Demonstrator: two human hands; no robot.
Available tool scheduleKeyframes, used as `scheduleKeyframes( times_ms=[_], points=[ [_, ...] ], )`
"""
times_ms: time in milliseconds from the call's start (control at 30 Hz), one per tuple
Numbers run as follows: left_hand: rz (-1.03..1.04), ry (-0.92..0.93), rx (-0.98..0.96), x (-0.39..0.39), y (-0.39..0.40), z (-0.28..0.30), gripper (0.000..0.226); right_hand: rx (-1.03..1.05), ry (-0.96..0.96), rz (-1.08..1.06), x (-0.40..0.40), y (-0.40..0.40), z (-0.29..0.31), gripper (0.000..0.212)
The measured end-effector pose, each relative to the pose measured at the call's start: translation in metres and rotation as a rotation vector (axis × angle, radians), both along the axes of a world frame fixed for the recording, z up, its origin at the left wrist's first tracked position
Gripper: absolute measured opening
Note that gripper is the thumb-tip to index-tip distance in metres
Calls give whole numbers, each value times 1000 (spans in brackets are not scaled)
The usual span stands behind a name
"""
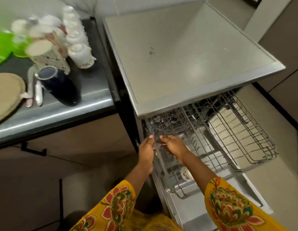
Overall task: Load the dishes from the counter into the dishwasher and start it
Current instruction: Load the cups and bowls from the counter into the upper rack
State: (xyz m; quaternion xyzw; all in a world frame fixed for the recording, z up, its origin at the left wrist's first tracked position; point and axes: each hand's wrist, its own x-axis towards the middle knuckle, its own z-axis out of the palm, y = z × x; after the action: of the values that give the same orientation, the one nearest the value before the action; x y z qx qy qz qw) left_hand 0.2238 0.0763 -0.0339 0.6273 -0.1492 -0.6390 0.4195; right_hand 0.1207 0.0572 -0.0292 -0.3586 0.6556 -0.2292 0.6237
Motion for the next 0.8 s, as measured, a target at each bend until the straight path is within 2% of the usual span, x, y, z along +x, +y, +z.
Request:
scheduleKeyframes(
  times_ms=[267, 400, 500, 600, 633, 800],
  points=[
    [221, -80, -318, 82, 4, 80, 34, -203, -165, 214, 79, -15, 79, 22],
    [297, -159, -452, 119, -13, 111, 39, -319, -199, 216, 119, -38, 111, 22],
    [346, -160, -479, 143, -39, 120, 39, -380, -194, 193, 147, -60, 123, 18],
    [380, -135, -475, 162, -71, 126, 20, -381, -187, 163, 171, -85, 130, 25],
    [377, -140, -471, 168, -82, 126, 20, -373, -192, 146, 178, -94, 132, 27],
    [308, -69, -439, 188, -140, 115, 49, -366, -227, 93, 214, -146, 134, 47]
  ],
)
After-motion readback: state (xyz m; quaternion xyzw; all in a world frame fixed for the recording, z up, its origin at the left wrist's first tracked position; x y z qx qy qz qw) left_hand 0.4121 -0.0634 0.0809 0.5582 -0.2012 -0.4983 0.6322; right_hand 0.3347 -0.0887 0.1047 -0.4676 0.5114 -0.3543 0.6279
